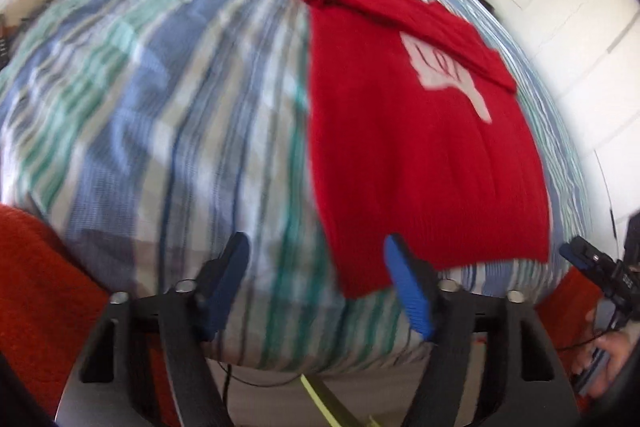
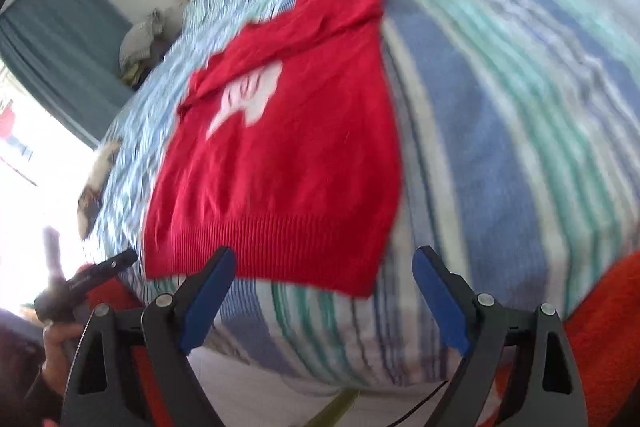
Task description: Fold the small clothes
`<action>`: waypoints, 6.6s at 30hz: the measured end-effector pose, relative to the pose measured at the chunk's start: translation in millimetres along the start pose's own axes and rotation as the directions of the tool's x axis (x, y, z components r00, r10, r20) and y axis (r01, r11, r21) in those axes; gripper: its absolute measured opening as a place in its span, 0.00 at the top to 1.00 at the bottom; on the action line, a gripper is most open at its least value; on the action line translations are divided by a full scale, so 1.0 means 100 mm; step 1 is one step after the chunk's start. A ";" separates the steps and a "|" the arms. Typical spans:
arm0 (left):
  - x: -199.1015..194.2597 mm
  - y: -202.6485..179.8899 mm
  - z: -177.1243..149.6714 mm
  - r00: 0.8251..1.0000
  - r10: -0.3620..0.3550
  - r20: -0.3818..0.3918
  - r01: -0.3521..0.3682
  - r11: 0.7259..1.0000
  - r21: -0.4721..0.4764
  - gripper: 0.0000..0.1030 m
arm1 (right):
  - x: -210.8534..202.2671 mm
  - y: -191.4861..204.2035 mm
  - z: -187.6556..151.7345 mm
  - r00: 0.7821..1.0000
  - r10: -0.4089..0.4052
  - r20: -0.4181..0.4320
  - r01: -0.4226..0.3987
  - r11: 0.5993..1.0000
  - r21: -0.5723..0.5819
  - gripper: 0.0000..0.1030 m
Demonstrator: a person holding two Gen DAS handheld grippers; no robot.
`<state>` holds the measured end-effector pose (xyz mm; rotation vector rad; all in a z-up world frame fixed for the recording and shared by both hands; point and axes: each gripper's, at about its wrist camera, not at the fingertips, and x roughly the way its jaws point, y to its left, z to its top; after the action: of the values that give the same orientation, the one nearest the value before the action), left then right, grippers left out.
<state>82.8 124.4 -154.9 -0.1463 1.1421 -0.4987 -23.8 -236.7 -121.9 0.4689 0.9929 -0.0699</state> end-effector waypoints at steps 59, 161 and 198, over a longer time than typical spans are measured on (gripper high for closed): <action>0.98 -0.06 3.52 0.957 0.044 0.286 -0.040 0.999 -0.021 0.40 | 1.20 -0.06 3.82 0.979 0.075 0.187 -0.064 0.996 -0.068 0.65; 0.97 0.83 1.64 0.879 0.418 0.228 -0.391 0.907 -0.156 0.00 | 0.74 -0.49 0.71 0.927 -0.311 0.211 0.345 0.926 -0.150 0.00; 0.97 0.83 1.65 0.879 0.418 0.228 -0.391 0.907 -0.156 0.00 | 0.73 -0.44 0.80 0.929 -0.329 0.167 0.355 0.922 -0.156 0.00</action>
<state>286.6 131.2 -196.3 -0.0568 0.9096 -0.0406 67.9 -297.5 -160.9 0.1133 0.9262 -0.3198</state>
